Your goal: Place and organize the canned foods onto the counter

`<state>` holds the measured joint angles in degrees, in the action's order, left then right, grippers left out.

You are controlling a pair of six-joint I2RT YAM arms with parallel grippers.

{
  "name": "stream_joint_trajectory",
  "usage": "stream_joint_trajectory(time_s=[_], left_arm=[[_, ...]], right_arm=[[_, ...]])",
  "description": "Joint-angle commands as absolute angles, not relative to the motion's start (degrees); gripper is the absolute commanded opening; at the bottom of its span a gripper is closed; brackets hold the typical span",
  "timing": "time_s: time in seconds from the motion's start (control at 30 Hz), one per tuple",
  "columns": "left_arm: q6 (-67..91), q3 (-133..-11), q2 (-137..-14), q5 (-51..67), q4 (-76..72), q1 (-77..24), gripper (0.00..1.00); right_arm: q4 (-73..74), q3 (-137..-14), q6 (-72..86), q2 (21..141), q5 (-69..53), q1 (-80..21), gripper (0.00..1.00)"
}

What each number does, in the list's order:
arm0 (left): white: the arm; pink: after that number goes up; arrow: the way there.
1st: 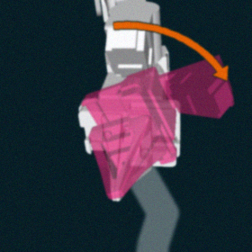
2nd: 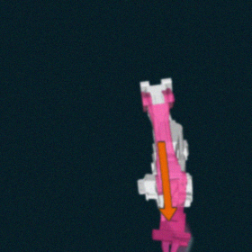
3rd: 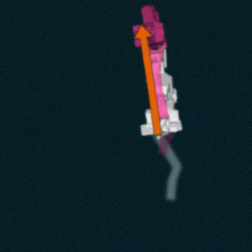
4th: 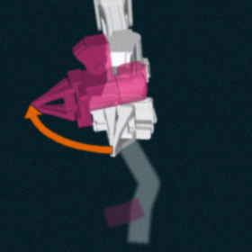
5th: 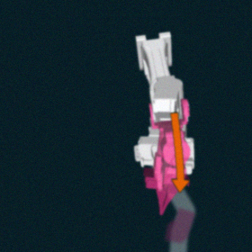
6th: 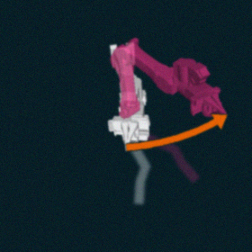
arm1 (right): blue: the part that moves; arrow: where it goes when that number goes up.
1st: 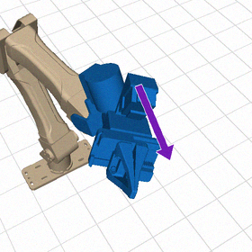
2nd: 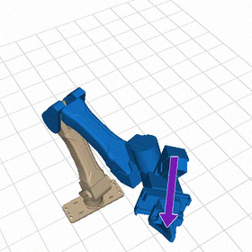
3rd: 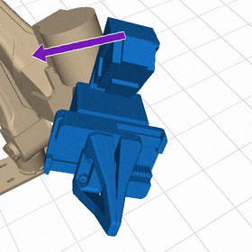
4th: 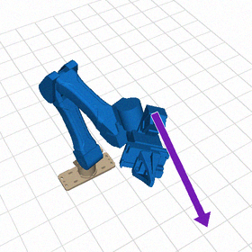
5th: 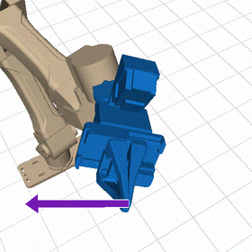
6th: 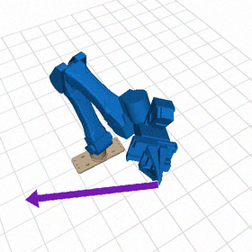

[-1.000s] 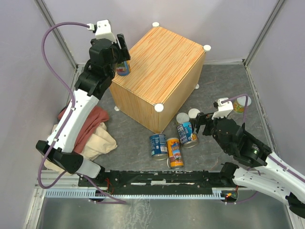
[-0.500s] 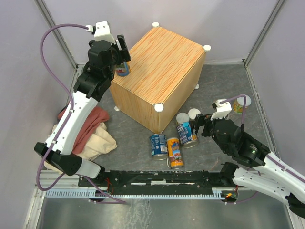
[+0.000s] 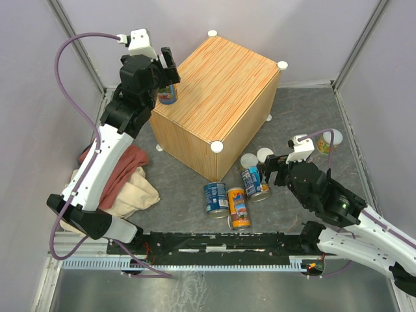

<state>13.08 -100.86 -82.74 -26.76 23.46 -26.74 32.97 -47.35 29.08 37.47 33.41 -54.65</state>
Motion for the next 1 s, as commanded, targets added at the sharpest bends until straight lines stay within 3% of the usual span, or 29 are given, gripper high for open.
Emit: stream_joint_trajectory(time_s=[0.0, 0.23, 0.3, 0.37, 0.97], left_arm=[[15.8, -103.3, -81.8, -26.3, 20.2, -26.7, 0.89], [16.5, -104.3, -81.2, -25.0, 20.2, -26.9, 0.9], [16.6, -104.4, -80.7, -25.0, 20.0, -26.9, 0.98], [16.5, -104.6, -80.5, -25.0, 19.8, -27.2, 1.0], [16.5, -100.4, -72.0, -25.3, 17.5, -30.2, 0.99]], right_arm=[[31.4, -48.1, 29.1, 37.9, 33.7, -54.9, 0.97], [30.9, -47.5, 29.4, 38.1, 33.8, -54.9, 0.97], [30.6, -47.3, 29.6, 38.2, 33.8, -54.9, 0.97], [30.5, -47.0, 29.8, 38.3, 33.7, -54.9, 0.97], [32.1, -45.5, 32.3, 40.0, 33.3, -54.9, 0.97]])
